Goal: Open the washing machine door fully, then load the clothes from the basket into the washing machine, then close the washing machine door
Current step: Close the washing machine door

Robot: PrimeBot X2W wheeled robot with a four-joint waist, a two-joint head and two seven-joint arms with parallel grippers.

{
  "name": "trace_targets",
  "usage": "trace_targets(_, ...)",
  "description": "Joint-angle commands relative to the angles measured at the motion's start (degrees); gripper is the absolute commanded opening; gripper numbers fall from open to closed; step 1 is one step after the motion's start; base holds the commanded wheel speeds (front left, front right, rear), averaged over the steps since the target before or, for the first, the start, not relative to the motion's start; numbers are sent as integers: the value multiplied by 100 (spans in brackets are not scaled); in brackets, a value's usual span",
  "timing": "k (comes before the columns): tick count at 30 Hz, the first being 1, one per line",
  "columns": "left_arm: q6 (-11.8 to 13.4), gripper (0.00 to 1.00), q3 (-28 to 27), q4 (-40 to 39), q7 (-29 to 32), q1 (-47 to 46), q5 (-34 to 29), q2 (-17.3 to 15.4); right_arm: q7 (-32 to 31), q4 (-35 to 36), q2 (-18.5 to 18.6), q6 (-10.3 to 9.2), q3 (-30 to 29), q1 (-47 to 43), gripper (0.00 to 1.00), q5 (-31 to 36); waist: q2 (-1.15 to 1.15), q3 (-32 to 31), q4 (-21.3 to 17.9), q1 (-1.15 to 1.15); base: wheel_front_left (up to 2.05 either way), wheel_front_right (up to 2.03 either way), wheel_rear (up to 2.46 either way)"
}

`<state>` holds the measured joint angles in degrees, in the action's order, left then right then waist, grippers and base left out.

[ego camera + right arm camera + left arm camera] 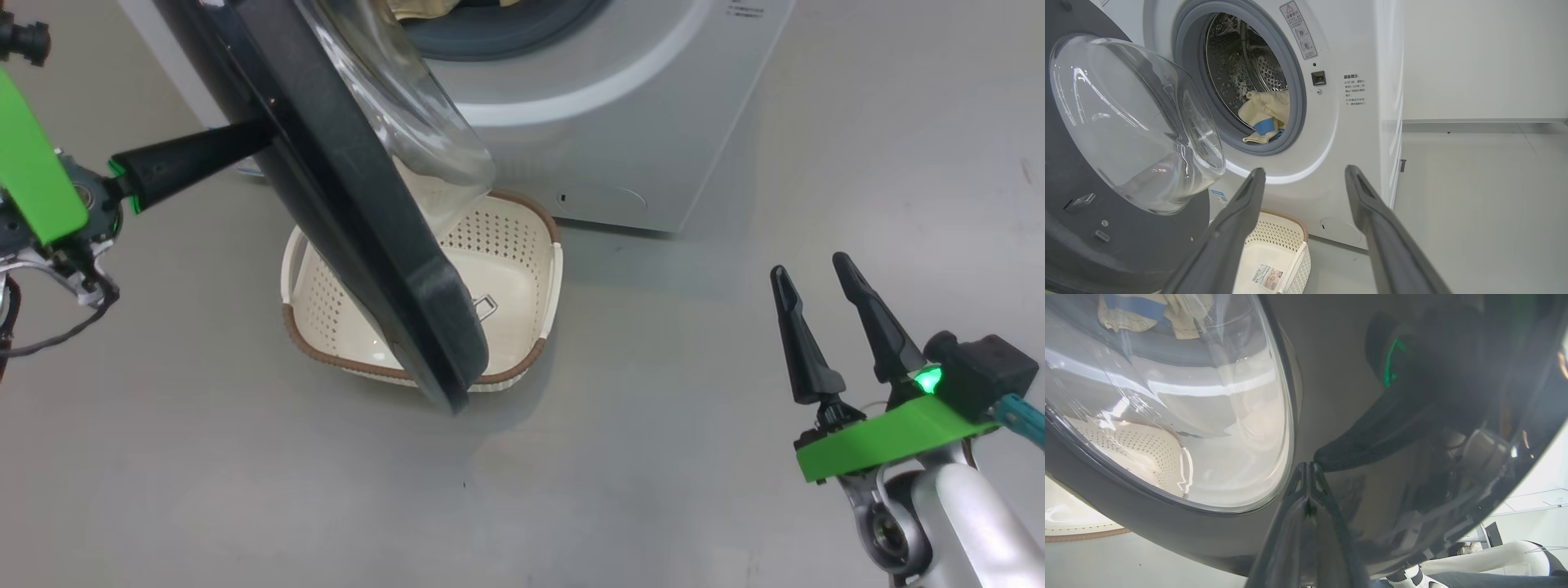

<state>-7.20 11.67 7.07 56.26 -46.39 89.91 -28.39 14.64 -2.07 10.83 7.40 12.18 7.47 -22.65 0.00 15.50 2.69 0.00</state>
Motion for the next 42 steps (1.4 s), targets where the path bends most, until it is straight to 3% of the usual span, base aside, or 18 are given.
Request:
trace_targets(1,-29,0,-286,-159,-57,-392,-71,-243,36,219,11,9,46,165,100,44,0,77,-174,0,0,0,0)
trace_targets(8,-29,0,-235,48,-357,-746,-258,-124,36,278,-96,9,-56,212,100,72,0,219,-506,0,0,0,0)
trace_targets(17,-29,0,-126,137,-590,-722,-272,-127,36,276,-142,9,-121,198,100,97,0,167,-532,0,0,0,0)
trace_targets(27,-29,0,-72,-70,-955,166,-260,-209,36,233,-62,9,-115,63,100,67,0,-130,-293,0,0,0,0)
trace_targets(40,-29,0,-35,-136,-2023,1458,-386,-191,36,199,41,9,-104,-123,100,15,0,-412,-137,0,0,0,0)
trace_targets(42,-29,27,-19,-120,-2260,1663,-443,-198,36,205,56,9,-115,-152,100,8,0,-438,-127,0,0,0,0)
